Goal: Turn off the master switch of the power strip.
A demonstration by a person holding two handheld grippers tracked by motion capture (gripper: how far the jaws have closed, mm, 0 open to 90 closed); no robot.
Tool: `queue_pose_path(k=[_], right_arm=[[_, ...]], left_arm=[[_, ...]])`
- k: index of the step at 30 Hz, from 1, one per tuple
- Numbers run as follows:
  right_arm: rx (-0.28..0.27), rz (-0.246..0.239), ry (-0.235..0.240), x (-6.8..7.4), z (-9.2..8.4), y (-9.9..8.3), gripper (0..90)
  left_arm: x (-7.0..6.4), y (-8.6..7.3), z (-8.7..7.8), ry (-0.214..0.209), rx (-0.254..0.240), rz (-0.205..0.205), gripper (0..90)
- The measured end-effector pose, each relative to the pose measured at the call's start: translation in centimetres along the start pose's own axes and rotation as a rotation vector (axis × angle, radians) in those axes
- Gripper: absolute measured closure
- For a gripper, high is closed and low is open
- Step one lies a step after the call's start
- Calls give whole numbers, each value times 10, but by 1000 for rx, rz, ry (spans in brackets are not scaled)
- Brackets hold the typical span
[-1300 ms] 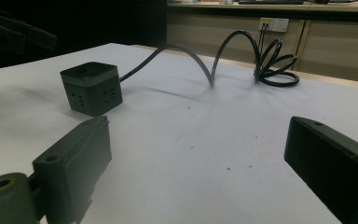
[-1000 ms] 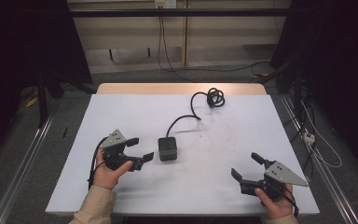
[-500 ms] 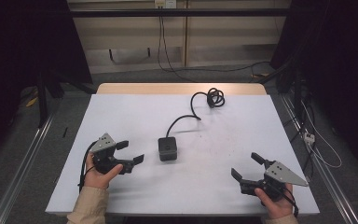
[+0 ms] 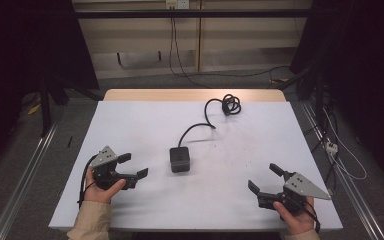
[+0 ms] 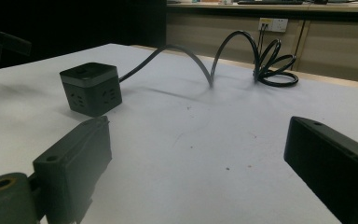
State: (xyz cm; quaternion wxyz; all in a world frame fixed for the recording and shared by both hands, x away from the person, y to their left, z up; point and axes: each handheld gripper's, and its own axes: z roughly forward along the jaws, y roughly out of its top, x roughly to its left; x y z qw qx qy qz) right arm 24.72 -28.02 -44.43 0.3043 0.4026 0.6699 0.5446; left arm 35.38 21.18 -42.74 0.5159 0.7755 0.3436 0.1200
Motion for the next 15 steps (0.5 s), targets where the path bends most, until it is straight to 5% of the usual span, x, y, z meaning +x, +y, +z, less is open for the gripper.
queue_pose_path(k=[15], right_arm=[[0,-1,1,0,0,0,64]], left_arm=[[6,-8,-11,21,0,-13,99]])
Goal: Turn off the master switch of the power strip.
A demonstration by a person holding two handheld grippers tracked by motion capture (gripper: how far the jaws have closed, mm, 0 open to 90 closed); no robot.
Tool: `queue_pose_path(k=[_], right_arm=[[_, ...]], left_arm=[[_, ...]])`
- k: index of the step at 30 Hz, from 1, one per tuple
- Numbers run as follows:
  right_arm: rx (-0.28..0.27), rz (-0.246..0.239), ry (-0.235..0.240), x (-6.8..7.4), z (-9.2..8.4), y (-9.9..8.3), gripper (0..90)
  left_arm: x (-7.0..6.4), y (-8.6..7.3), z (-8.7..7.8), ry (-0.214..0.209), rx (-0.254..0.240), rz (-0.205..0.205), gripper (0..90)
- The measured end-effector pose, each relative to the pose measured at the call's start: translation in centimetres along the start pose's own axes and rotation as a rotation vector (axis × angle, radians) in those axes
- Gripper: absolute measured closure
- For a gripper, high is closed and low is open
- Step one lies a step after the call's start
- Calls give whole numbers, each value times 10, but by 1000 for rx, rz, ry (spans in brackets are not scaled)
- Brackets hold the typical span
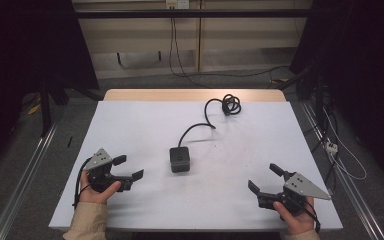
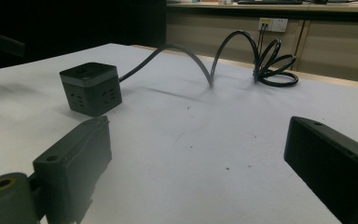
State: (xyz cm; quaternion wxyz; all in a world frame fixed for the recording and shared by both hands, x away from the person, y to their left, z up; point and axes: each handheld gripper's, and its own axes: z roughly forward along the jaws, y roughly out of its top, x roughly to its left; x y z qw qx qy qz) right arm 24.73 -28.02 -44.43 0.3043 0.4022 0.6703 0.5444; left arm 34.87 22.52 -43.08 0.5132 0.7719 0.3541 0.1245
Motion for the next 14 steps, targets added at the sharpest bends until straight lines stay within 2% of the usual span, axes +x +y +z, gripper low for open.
queue_pose_path(k=[14], right_arm=[[2,-2,4,0,1,0,64]], left_arm=[[3,-5,-4,24,4,-11,79]])
